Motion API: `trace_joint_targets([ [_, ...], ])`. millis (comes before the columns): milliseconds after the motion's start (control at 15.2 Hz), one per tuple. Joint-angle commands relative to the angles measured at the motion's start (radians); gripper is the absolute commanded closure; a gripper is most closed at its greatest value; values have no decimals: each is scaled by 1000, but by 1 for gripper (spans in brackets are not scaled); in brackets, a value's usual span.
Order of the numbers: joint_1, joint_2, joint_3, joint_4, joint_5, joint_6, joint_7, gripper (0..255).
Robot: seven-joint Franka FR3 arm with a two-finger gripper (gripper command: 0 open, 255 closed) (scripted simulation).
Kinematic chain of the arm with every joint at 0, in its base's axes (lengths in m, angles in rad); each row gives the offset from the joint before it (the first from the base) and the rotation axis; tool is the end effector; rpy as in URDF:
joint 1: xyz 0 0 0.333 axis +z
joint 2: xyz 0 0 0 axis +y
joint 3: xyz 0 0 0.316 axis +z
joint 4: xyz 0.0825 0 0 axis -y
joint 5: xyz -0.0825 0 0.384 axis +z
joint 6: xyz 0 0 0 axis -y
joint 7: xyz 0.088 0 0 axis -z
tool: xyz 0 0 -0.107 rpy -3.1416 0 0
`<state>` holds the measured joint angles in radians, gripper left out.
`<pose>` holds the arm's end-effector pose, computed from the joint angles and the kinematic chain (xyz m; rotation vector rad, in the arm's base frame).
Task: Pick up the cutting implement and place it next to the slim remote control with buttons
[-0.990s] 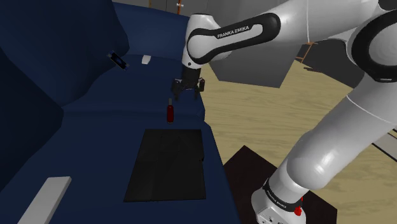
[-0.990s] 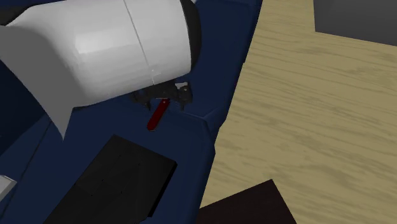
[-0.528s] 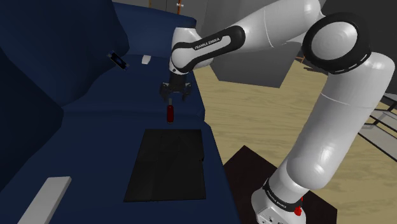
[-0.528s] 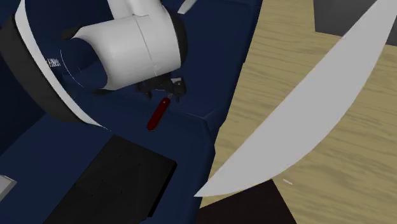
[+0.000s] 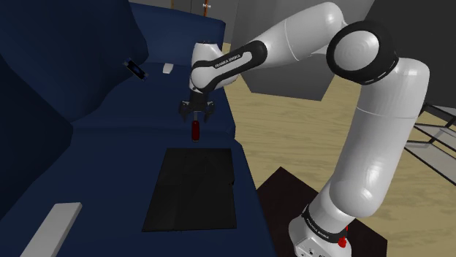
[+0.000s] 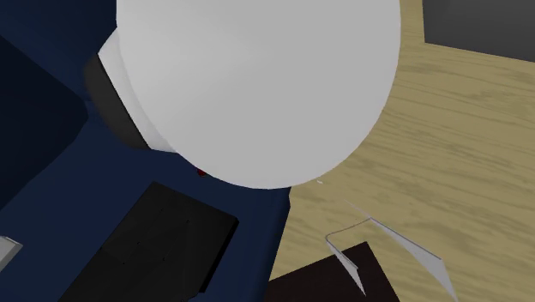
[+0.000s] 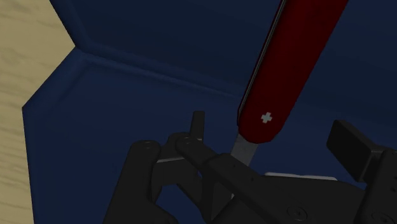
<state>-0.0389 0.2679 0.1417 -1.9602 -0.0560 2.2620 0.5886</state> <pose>0.6064 0.0576 0.3442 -3.0533 0.7094 -0.0581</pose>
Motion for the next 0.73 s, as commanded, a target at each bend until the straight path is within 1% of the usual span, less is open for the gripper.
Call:
trace_joint_targets([
  [0,0,21,-2,-7,-4,28,1,0],
  [528,0,21,-2,-7,-4,28,1,0],
  [594,0,21,-2,-7,-4,28,1,255],
  [660,0,21,-2,-7,-4,28,1,255],
])
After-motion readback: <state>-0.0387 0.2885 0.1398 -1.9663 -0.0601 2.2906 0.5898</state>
